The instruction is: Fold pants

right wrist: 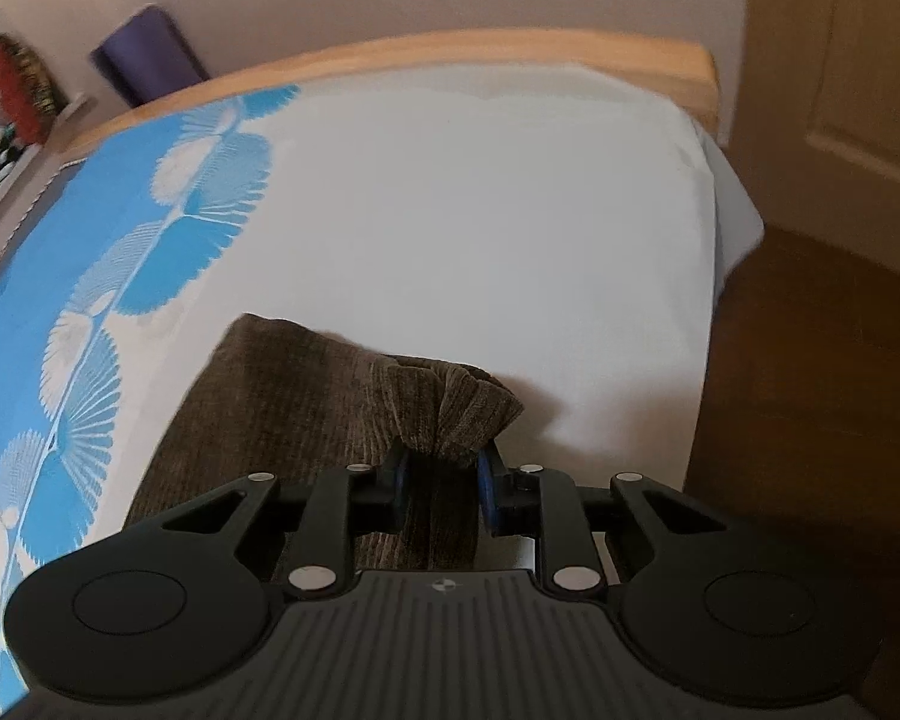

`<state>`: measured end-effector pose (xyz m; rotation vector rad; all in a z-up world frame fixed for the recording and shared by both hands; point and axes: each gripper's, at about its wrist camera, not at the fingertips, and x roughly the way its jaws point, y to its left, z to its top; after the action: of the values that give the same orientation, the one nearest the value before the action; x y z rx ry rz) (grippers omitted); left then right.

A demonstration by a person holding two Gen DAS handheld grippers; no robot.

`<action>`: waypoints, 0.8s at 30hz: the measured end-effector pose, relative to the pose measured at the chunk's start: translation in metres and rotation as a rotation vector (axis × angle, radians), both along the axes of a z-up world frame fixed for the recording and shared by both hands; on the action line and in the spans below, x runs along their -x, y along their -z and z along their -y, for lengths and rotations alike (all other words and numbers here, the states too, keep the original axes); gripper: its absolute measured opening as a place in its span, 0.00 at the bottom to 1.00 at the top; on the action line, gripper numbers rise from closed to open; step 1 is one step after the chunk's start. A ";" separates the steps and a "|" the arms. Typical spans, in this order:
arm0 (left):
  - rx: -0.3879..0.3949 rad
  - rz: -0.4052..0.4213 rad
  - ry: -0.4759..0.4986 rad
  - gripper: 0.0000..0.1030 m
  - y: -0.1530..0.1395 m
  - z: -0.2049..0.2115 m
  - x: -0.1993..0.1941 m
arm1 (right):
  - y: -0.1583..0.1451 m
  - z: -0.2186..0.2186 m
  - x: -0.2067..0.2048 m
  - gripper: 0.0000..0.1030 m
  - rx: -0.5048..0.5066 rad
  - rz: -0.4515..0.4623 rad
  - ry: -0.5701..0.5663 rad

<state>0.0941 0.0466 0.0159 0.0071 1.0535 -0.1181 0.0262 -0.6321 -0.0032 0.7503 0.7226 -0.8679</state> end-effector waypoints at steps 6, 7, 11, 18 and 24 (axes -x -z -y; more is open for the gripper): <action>0.008 0.018 0.000 0.54 -0.006 -0.001 0.003 | -0.038 -0.044 -0.014 0.19 0.190 0.033 -0.173; 0.011 0.020 0.001 0.54 -0.007 -0.002 0.003 | -0.045 -0.055 -0.016 0.19 0.217 0.050 -0.200; 0.023 0.031 0.001 0.54 -0.010 -0.004 0.005 | -0.077 -0.106 -0.021 0.18 0.323 0.137 -0.326; 0.039 0.041 -0.024 0.54 -0.014 -0.014 0.005 | -0.117 -0.268 -0.014 0.17 0.613 0.309 -0.749; 0.037 0.029 -0.060 0.54 -0.012 -0.030 0.004 | -0.072 -0.425 0.013 0.18 0.657 0.322 -1.300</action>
<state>0.0904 0.0768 0.0279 -0.0555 1.0219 -0.0831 0.0129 -0.2066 0.0686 -0.2364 0.4389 0.2365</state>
